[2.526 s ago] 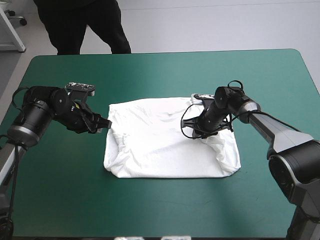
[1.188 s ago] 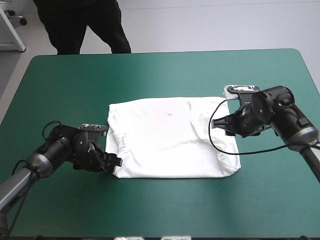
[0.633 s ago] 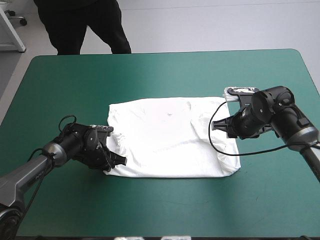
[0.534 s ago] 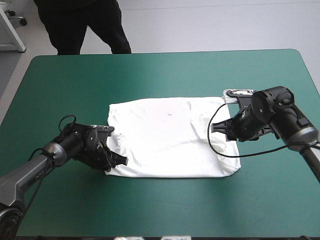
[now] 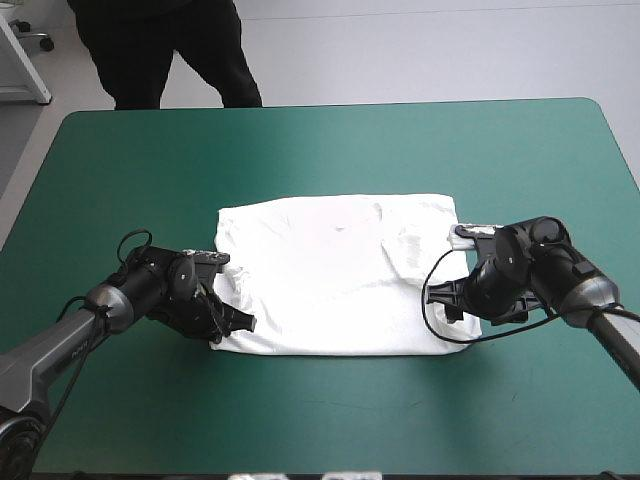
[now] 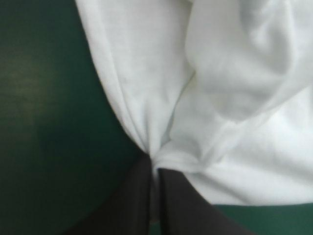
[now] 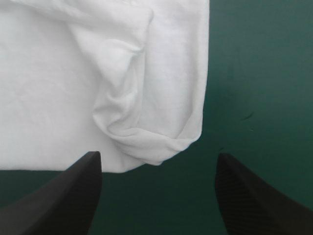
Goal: Fold the cloth
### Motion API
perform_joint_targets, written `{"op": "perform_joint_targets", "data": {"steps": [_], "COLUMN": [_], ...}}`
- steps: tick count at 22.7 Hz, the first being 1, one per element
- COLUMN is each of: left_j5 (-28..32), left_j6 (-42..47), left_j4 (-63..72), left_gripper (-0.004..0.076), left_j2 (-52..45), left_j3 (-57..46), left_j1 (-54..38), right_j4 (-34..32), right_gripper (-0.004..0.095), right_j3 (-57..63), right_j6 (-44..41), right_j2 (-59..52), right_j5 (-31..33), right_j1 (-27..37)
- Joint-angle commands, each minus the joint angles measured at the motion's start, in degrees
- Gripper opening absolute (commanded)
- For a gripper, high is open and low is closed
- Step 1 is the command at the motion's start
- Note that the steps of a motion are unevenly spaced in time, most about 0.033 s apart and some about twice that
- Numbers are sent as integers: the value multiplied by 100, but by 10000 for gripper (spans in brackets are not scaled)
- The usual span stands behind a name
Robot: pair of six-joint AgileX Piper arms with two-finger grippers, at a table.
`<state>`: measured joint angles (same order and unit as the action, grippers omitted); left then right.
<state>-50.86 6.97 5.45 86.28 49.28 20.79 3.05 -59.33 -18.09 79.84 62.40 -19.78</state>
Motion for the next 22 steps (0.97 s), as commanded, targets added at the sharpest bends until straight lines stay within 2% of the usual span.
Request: {"op": "perform_joint_targets", "data": {"steps": [1,4,5,7,12,14,17,22], "left_j5": [208,217,219,219,219,229,207,-69], "left_j6": [-101,-101,-101,-101,-144,-144,-144,-144], "left_j4": [41,41,41,41,31,31,31,-168], "left_gripper": [-9,-9,-9,-9,-9,-9,-9,-9], "left_j2": [44,44,44,44,44,44,23,-144], "left_j3": [-27,-27,-27,-27,-27,-27,-2,289], "left_j1": [39,39,39,39,39,39,26,17], "right_j4": [-144,-222,-305,-305,-15,337,1105,625], "right_gripper": [624,587,539,509,490,398,-19,-17], "right_j3": [265,511,637,732,826,826,806,681], "right_j6": [-175,-300,-329,-329,-257,-43,563,264], "right_j2": [-153,-115,-10,110,640,744,675,212], "right_j5": [-687,-988,-1023,-1092,-1264,-1253,-1190,-996], "right_j1": [31,31,31,31,31,31,31,31]}}
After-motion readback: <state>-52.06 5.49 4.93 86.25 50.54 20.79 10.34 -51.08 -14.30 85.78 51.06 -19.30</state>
